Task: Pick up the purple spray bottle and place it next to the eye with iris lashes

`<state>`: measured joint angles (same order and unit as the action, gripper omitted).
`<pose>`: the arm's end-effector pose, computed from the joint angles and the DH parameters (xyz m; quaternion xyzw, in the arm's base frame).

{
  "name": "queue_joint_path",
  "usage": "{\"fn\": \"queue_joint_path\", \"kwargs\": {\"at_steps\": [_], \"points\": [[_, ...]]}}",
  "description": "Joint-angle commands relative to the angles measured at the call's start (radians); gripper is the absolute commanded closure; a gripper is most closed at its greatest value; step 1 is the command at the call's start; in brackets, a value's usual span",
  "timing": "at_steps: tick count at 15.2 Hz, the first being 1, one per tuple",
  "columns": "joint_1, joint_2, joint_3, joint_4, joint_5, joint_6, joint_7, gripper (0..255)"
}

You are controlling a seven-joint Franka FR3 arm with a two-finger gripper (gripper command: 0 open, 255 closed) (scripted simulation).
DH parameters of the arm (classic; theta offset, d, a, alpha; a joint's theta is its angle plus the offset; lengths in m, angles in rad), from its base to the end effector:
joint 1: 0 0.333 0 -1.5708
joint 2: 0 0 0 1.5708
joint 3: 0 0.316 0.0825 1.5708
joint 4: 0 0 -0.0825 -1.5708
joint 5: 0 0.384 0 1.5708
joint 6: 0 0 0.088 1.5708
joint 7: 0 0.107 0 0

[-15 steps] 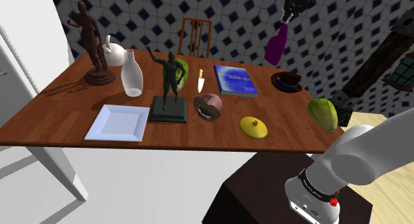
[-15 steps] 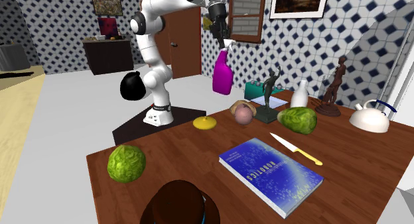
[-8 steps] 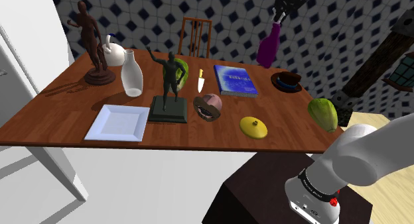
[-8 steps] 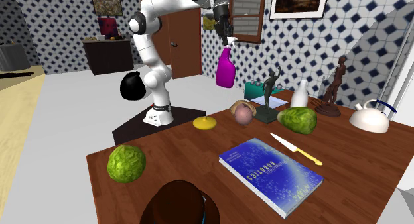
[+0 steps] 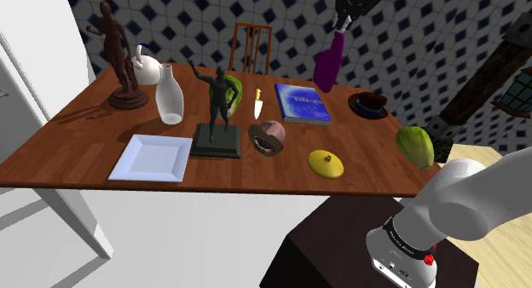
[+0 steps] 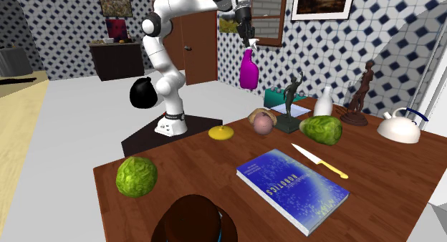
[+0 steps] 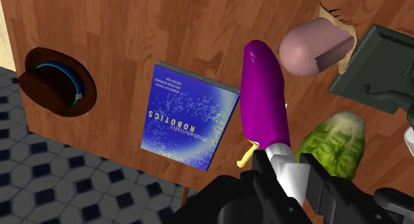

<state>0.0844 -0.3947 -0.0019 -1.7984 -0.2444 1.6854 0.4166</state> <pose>0.4338 0.0123 0.7261 0.9686 -0.1665 0.1650 0.0833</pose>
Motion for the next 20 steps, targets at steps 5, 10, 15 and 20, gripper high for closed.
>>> {"fn": "queue_joint_path", "kwargs": {"at_steps": [5, 10, 15, 20], "points": [[0.04, 0.022, 0.119, 0.03, 0.003, -0.046, 0.152, 255], [0.072, 0.076, 0.216, 0.095, -0.001, -0.09, 0.274, 255], [0.102, 0.14, 0.298, 0.156, -0.015, -0.119, 0.382, 255], [0.104, 0.11, 0.292, 0.056, -0.007, -0.05, 0.395, 255]]}}
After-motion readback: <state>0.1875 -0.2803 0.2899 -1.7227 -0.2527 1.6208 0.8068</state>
